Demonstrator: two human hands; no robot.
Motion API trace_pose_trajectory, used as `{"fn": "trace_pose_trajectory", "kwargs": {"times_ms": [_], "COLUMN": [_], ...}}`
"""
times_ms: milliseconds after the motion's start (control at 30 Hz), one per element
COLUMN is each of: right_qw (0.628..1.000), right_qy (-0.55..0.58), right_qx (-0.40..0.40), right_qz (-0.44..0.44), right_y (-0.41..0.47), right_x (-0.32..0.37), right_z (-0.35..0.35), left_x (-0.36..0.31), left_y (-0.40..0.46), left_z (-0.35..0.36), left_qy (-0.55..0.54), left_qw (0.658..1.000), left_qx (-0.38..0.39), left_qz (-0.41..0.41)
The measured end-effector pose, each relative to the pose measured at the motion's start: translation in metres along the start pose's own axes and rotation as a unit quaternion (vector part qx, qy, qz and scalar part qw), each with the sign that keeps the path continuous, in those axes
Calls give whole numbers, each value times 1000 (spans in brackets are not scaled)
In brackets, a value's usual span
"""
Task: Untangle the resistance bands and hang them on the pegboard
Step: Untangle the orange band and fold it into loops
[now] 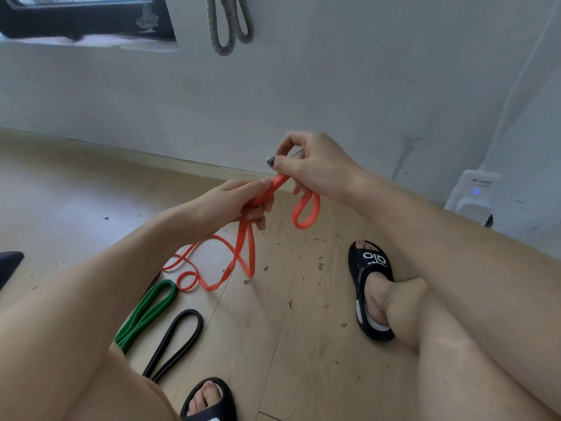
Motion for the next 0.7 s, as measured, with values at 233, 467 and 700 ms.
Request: {"fn": "trace_pose_trajectory", "kwargs": {"times_ms": [233,467,700], "right_qw": [996,995,997], "right_qy": [-46,-85,-27], "right_qx": [-66,12,47], "right_qz": [33,42,46], "right_y": [18,10,1], "right_x": [-28,-30,-17], "right_z": [-34,-7,16], "left_x": [-6,-18,-21], "left_y": [4,6,7], "left_z": [3,17,25], "left_qy": [42,-2,-19], "left_qw": [997,997,998], "left_qx": [-53,-58,-42], "left_qz": [42,58,52]}}
Point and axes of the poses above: each hand's wrist, its own y-axis towards the middle knuckle, its own z-axis out of the palm, x = y × z, the point moved 3 cm from there along y, towards the middle knuckle, and after that the axes turned 14 degrees about -x, right-handed, at the moved point
